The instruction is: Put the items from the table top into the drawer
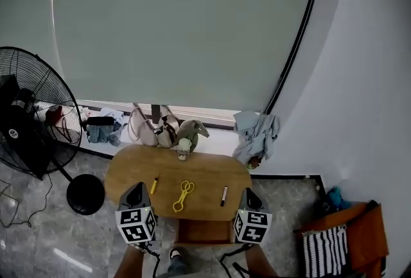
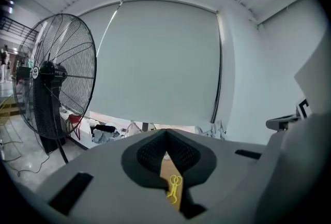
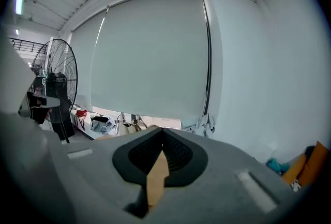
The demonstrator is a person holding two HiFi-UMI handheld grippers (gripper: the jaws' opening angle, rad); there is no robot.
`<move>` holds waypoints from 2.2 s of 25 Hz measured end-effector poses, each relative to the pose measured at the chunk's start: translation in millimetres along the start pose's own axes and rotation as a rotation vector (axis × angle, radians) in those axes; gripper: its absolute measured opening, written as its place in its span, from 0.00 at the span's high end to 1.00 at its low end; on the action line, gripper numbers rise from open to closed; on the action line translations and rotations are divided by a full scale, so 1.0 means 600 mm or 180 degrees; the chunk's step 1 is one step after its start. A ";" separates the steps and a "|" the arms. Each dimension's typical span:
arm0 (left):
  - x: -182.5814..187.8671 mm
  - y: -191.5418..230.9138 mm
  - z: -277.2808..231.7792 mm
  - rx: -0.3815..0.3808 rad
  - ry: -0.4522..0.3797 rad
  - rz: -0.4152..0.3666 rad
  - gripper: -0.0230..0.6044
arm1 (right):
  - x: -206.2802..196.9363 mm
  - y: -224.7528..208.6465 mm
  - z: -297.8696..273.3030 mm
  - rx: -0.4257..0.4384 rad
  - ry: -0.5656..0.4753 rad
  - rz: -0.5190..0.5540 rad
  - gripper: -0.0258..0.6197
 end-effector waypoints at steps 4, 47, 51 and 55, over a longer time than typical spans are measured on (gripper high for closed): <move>0.010 0.035 -0.069 0.0044 0.0043 0.0099 0.98 | 0.030 0.019 -0.072 0.0025 0.0042 0.0083 0.95; -0.480 0.109 -0.354 0.0485 0.1217 0.0262 0.98 | -0.398 0.096 -0.485 0.0593 0.1204 -0.0203 0.95; -0.543 0.112 -0.362 0.0479 0.1267 0.0306 0.98 | -0.463 0.095 -0.490 0.0590 0.1325 -0.0130 0.95; -0.591 0.123 -0.365 0.0489 0.1328 0.0286 0.98 | -0.499 0.087 -0.496 0.0552 0.1363 -0.0020 0.95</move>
Point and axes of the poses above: the fingertips, and each gripper's own axes: z backward along the fingers, y to its left, x out of its top, the point moved 4 cm from there along z, backward along the fingers, and after that the axes turned 3 degrees about x, right-handed, at the moved point
